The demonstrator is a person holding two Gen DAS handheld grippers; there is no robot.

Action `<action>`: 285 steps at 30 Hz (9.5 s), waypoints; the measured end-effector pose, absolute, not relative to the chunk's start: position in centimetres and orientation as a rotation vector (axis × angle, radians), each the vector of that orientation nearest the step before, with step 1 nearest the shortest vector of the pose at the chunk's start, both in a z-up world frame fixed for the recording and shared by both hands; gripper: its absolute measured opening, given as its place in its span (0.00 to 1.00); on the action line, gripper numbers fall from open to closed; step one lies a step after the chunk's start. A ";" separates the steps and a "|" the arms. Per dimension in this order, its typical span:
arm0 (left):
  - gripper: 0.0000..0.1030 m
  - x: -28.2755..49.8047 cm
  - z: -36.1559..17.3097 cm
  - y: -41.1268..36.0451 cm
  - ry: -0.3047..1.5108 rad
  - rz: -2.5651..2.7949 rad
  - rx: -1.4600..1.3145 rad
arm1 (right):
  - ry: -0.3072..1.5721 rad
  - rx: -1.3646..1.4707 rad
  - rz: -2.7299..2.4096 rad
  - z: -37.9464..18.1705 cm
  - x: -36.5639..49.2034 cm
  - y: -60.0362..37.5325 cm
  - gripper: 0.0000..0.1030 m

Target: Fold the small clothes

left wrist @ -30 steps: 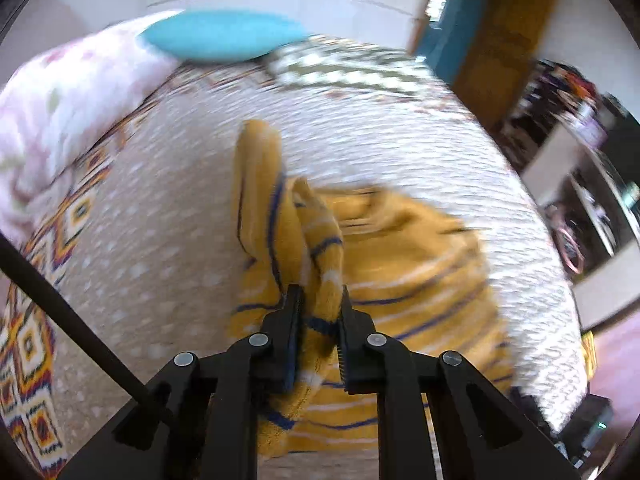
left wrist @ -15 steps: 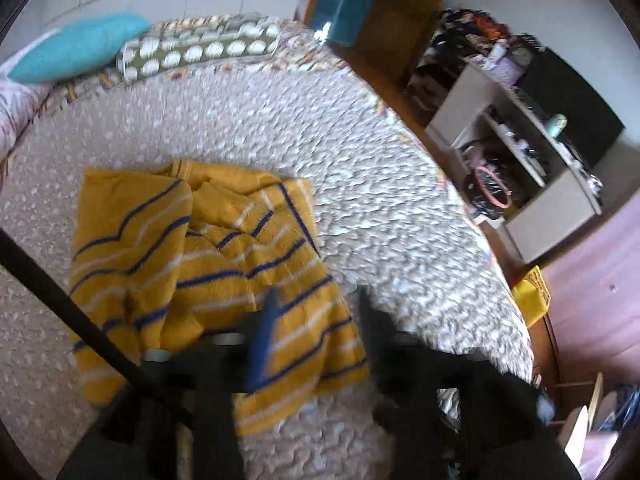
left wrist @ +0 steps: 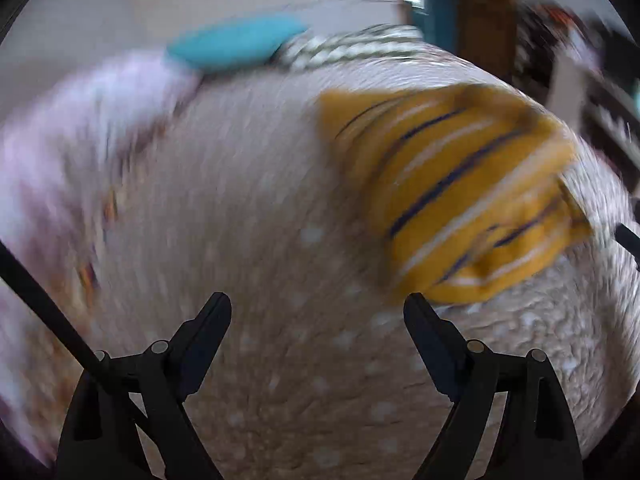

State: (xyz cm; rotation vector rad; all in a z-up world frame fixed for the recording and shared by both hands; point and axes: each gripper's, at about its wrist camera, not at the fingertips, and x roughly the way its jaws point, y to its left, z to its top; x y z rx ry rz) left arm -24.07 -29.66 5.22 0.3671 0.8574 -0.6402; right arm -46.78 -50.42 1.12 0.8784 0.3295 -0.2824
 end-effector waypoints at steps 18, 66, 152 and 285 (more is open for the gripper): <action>1.00 -21.1 0.1 -27.2 0.937 -0.617 0.145 | 0.713 0.700 -0.139 4.8 -24.6 -51.6 0.19; 1.00 -21.0 0.0 -27.9 0.933 -0.583 0.198 | 0.666 0.729 -0.394 3.3 -36.2 -59.8 0.26; 1.00 -21.3 0.0 -28.3 0.923 -0.552 0.240 | 0.553 0.881 -0.416 -0.1 -41.8 -58.8 0.56; 1.00 -26.6 0.3 -26.9 0.830 -0.483 0.137 | 0.602 0.579 -0.243 6.1 -34.0 -49.1 0.54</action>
